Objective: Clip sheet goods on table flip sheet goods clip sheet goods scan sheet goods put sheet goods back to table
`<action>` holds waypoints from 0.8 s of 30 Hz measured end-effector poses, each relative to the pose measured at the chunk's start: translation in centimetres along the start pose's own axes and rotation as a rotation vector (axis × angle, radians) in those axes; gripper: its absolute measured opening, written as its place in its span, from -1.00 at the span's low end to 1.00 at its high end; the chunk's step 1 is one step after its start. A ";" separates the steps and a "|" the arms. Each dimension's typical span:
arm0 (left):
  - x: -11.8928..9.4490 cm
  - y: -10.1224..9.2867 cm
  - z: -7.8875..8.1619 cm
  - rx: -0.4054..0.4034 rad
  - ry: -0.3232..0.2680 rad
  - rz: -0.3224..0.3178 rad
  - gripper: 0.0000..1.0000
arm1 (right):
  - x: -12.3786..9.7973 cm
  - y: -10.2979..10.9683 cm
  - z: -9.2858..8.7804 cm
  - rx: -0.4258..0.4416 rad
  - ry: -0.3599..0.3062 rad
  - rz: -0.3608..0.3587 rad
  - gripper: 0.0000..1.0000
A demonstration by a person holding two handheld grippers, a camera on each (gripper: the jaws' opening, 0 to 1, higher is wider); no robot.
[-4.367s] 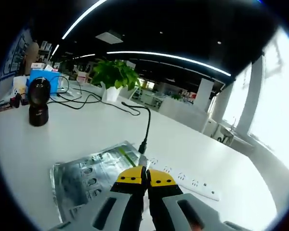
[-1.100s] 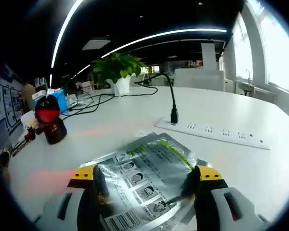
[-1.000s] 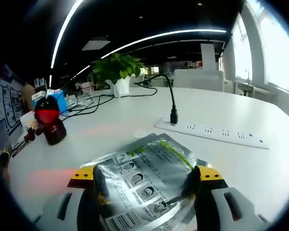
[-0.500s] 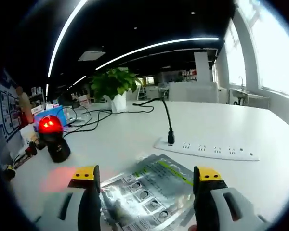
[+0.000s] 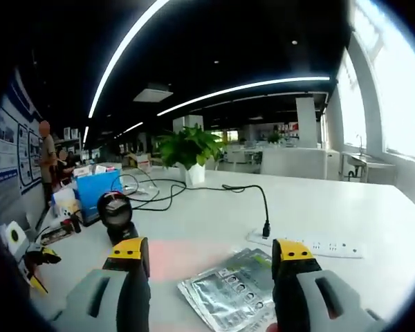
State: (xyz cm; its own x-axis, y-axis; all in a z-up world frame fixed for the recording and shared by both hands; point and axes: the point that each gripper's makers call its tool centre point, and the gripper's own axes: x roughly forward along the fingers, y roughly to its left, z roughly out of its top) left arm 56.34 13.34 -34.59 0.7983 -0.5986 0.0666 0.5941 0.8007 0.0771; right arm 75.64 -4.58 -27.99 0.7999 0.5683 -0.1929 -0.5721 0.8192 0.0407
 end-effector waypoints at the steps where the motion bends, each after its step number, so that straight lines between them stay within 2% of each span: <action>1: 0.0 0.1 0.0 -0.003 0.000 0.002 -0.11 | -0.5 0.4 0.2 -0.015 -0.010 0.000 0.31; 5: 0.0 0.1 -0.1 -0.004 0.003 0.004 -0.11 | -1.9 0.5 0.9 -0.027 -0.039 -0.022 0.30; 10: 0.0 0.1 -0.1 -0.003 0.006 0.003 -0.11 | -3.9 1.0 1.3 -0.056 -0.064 -0.014 0.24; 15: 0.0 0.1 -0.2 -0.003 0.008 0.005 -0.10 | -6.0 0.5 2.5 -0.028 -0.134 -0.028 0.22; 18: 0.0 0.2 -0.2 -0.003 0.010 0.007 -0.10 | -7.0 0.3 2.8 -0.028 -0.147 -0.045 0.16; 24: 0.0 0.2 -0.2 -0.001 0.012 0.009 -0.10 | -8.4 0.5 3.6 -0.034 -0.173 -0.040 0.17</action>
State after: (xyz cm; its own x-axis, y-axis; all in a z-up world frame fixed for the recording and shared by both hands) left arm 56.50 13.48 -34.80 0.8045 -0.5914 0.0550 0.5872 0.8059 0.0758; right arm 69.26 -8.63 -22.87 0.8400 0.5422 -0.0219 -0.5422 0.8402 0.0027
